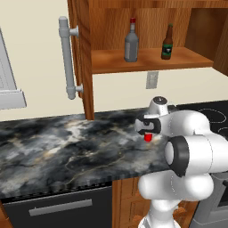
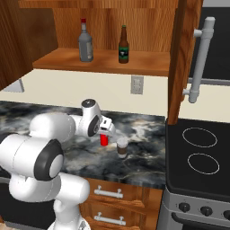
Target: Sort all alcoholic drinks to one cabinet, and non-alcoholic drinks to the other.
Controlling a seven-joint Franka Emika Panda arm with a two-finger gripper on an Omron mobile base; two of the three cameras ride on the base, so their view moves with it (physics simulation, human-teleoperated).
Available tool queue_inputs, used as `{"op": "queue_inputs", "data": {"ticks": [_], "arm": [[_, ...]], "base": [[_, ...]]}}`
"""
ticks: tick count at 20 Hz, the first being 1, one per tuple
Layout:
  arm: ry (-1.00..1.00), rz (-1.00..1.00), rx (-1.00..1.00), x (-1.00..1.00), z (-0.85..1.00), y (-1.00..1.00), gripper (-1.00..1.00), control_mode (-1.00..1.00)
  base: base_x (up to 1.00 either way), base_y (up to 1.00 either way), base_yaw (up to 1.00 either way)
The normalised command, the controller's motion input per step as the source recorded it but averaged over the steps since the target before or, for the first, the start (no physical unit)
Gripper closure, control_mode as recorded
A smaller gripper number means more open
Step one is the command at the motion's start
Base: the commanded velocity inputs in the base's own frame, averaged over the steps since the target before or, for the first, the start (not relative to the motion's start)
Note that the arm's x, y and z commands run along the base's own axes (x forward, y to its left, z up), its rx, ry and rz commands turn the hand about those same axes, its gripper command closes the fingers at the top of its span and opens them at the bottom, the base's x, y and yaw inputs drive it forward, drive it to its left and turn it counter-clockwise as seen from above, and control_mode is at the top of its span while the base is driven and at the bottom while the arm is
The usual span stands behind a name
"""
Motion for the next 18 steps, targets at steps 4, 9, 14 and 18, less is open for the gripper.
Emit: {"op": "queue_inputs", "data": {"ticks": [4, 9, 14, 18], "arm": [[0.00, 0.00, -0.01, 0.11, -0.08, -0.03, -1.00, -1.00], [0.00, 0.00, 0.00, 0.10, -0.11, -0.01, -1.00, -1.00], [0.00, 0.00, 0.00, 0.09, -0.11, -0.02, -1.00, -1.00], [0.00, 0.00, 0.00, 0.07, -0.09, -0.01, -1.00, -1.00]], "base": [[0.00, 0.00, 0.00], [0.00, 0.00, 0.00], [0.00, 0.00, 0.00], [0.00, 0.00, 0.00]]}}
